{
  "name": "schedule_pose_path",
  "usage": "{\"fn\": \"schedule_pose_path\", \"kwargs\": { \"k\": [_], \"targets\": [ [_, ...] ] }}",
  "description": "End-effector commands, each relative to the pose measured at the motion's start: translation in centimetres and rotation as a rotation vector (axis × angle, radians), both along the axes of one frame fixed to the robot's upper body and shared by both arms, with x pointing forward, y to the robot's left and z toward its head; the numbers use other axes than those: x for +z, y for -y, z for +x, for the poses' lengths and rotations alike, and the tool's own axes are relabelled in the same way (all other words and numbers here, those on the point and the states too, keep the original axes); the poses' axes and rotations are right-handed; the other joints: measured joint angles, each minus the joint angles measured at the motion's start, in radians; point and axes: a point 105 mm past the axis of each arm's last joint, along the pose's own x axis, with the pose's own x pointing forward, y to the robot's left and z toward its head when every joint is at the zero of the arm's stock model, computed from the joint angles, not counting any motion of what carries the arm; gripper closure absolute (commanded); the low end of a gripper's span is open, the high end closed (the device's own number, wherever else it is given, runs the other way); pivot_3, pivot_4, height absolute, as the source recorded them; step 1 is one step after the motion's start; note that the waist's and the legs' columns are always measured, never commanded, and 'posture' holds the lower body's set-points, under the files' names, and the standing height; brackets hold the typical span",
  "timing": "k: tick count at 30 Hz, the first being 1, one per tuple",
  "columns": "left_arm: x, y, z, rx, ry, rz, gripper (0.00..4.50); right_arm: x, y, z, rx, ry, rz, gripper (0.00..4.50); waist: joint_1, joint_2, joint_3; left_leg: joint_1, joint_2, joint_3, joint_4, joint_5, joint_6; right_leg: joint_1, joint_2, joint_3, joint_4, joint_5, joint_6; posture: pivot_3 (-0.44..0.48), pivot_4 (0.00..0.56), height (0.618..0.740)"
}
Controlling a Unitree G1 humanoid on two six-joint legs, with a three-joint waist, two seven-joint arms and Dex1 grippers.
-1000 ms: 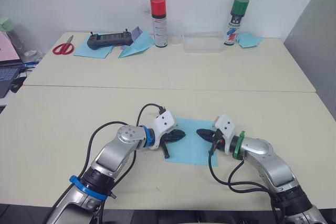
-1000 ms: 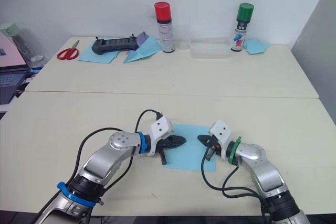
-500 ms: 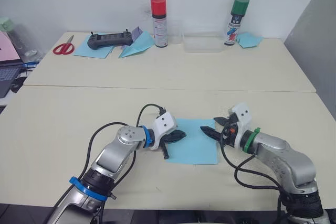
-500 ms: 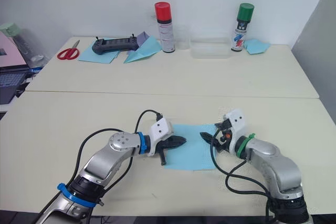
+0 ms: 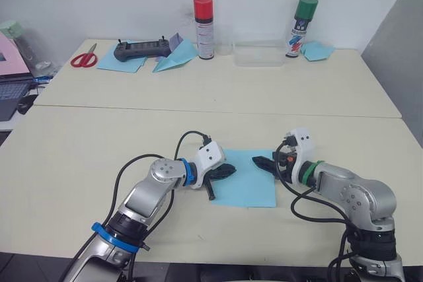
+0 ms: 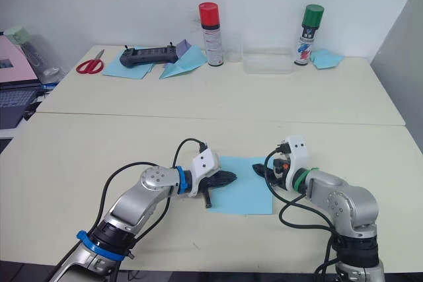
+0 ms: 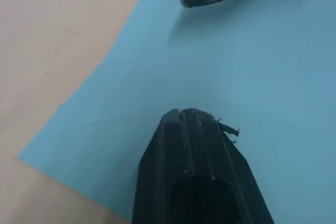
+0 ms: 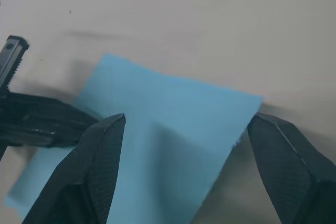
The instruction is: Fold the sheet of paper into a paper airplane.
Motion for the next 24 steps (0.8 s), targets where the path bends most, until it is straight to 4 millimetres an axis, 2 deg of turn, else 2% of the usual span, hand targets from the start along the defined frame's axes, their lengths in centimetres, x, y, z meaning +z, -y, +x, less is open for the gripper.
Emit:
{"fn": "schedule_pose_path", "kwargs": {
  "k": [1,3,6,11,13,14,16,20,24],
  "targets": [
    [-1.7,0.0,-0.5,-0.004,-0.048,0.043,4.5,0.9,0.3,0.3,-0.021,0.029,0.022,0.77,0.0,0.0,0.0,0.0,0.0,0.0,0.0,0.0,0.0,0.0,0.0,0.0,0.0,0.0,0.0,0.0,0.15,0.74],
    [-1.7,0.1,-0.9,-0.021,-0.049,0.044,4.5,0.8,0.1,0.4,-0.016,0.032,0.028,0.77,0.0,0.0,0.0,0.0,0.0,0.0,0.0,0.0,0.0,0.0,0.0,0.0,0.0,0.0,0.0,0.0,0.15,0.74],
    [-1.7,0.1,-1.3,-0.038,-0.047,0.046,4.5,0.6,0.0,0.4,-0.021,0.032,0.034,1.68,-0.001,0.0,0.0,0.0,0.0,0.0,0.0,0.0,0.0,0.0,0.0,0.0,0.0,0.0,0.0,0.0,0.15,0.74],
    [-1.8,-0.1,-1.5,-0.041,-0.049,0.051,4.5,0.8,-0.1,0.3,-0.001,0.072,0.011,3.45,-0.001,0.0,0.0,0.0,0.0,0.0,-0.001,0.0,0.0,-0.001,0.0,0.0,0.0,0.0,0.0,0.0,0.15,0.74],
    [-1.8,-0.2,-1.7,-0.044,-0.051,0.054,4.5,0.9,-0.4,0.0,0.046,0.124,-0.054,4.27,-0.001,0.0,0.0,0.0,0.0,0.0,-0.001,0.0,0.0,-0.001,0.0,0.0,0.0,0.0,0.0,0.0,0.15,0.74],
    [-1.8,-0.3,-1.7,-0.045,-0.052,0.055,4.5,0.9,-0.5,-0.1,0.065,0.145,-0.083,4.49,-0.001,0.0,0.0,0.0,0.0,0.0,-0.001,0.0,0.0,-0.001,0.0,0.0,0.0,0.0,0.0,0.0,0.15,0.74],
    [-1.8,-0.3,-1.8,-0.046,-0.054,0.057,4.5,0.9,-0.8,-0.3,0.103,0.188,-0.131,4.49,-0.004,0.0,0.0,0.0,0.0,0.0,-0.002,0.0,0.0,-0.001,0.0,0.0,0.0,-0.001,0.0,0.0,0.15,0.74],
    [-1.7,-0.4,-1.5,-0.028,-0.063,0.042,4.5,1.1,-2.0,-0.8,0.235,0.381,-0.296,4.49,-0.004,0.0,0.0,0.0,0.0,0.0,-0.002,0.0,0.0,-0.002,0.0,0.0,0.0,-0.001,0.0,0.0,0.15,0.74],
    [-1.6,-0.6,-1.5,-0.017,-0.076,0.035,4.5,0.9,-2.6,-1.6,0.314,0.468,-0.35,4.49,-0.004,0.0,0.0,0.0,0.0,0.0,-0.002,0.0,0.0,-0.002,0.0,0.0,0.0,-0.001,0.0,0.0,0.15,0.74]
  ]
}}
